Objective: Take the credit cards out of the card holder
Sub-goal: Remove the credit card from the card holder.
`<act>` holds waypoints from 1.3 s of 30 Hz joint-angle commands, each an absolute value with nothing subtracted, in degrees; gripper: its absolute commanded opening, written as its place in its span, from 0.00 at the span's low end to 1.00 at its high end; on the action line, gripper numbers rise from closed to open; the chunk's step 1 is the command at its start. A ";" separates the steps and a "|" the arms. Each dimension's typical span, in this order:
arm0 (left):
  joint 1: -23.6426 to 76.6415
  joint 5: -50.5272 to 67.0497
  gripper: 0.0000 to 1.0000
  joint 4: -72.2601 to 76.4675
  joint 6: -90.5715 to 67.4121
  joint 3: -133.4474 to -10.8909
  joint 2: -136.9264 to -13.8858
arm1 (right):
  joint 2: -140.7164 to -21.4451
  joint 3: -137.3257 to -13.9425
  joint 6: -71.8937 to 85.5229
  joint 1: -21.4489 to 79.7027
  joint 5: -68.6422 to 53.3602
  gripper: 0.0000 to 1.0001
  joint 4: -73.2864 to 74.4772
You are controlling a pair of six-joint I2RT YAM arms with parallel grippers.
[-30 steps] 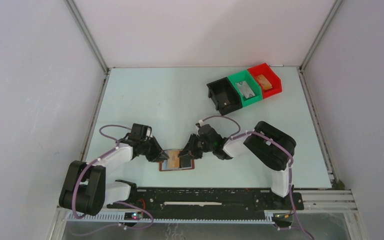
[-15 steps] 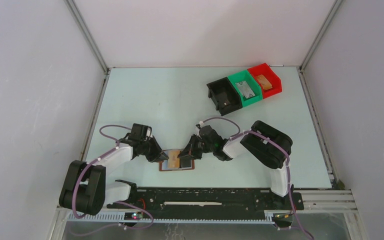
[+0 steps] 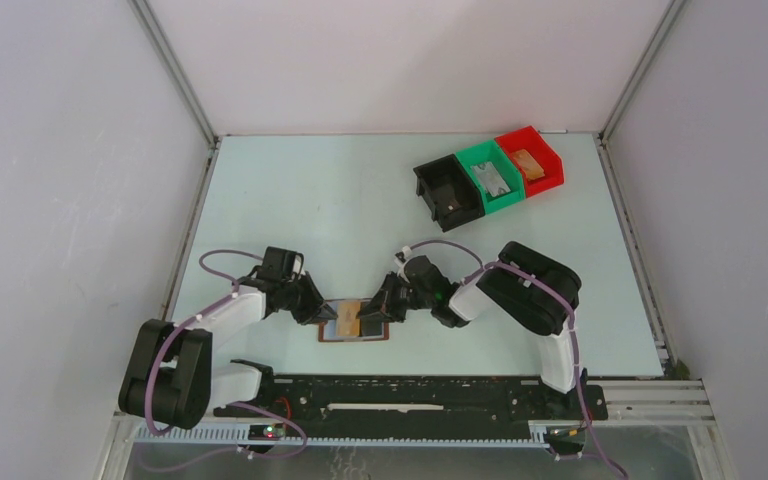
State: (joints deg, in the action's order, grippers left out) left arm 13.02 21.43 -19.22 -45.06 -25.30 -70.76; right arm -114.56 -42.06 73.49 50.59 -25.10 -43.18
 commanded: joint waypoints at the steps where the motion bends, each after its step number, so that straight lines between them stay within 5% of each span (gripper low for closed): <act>1: 13.62 15.96 0.07 -21.40 -44.03 -23.27 -73.30 | -114.72 -40.99 74.32 50.11 -24.47 0.04 -46.36; 32: 13.62 16.47 0.08 -21.84 -43.08 -24.40 -74.26 | -108.20 -36.25 66.28 46.33 -26.89 0.00 -44.70; 39: 13.62 16.70 0.08 -21.56 -43.18 -24.26 -74.27 | -112.47 -36.39 69.63 47.80 -27.32 0.19 -50.06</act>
State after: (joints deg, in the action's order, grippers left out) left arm 13.02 22.52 -18.68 -45.01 -25.71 -72.12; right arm -110.59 -35.20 68.86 46.98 -27.11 -46.41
